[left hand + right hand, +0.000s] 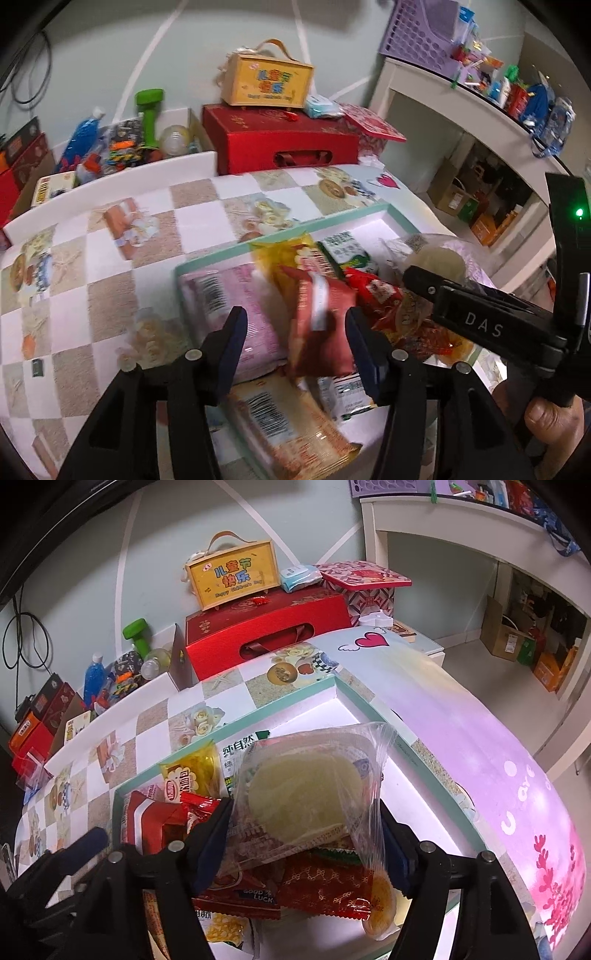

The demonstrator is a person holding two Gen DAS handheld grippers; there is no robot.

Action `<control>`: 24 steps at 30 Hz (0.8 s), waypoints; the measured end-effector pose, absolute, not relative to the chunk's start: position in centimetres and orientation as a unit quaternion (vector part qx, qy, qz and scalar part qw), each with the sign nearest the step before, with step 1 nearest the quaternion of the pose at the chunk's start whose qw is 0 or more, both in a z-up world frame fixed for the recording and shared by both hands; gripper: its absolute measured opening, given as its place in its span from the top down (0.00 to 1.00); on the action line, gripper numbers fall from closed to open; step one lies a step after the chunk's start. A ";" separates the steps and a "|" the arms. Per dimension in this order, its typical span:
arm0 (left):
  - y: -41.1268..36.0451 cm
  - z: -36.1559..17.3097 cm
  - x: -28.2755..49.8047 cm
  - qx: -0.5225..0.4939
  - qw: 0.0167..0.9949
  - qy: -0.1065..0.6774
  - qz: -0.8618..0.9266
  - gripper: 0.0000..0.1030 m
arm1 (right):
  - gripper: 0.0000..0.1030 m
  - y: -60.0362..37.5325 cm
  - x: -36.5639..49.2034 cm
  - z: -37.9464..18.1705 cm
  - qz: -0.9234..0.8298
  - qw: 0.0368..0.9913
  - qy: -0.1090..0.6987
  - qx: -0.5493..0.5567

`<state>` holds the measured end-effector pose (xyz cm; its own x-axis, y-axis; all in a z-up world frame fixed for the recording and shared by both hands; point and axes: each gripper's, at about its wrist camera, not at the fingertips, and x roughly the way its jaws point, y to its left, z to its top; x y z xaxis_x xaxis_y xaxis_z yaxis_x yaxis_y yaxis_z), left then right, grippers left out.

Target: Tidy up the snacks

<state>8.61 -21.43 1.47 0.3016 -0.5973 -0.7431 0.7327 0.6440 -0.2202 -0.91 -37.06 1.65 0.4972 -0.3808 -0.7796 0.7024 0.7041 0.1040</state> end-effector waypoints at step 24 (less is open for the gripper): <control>-16.9 -1.7 12.2 0.048 0.850 0.448 -0.274 0.00 | 0.00 -37.3 -1.3 1.5 -0.326 0.837 0.378 0.224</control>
<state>12.21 -16.92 -1.66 0.4485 -0.4233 -0.7872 0.5093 0.8448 -0.1641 -1.34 -37.28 1.52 0.5019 -0.3759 -0.7790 0.7148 0.6873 0.1289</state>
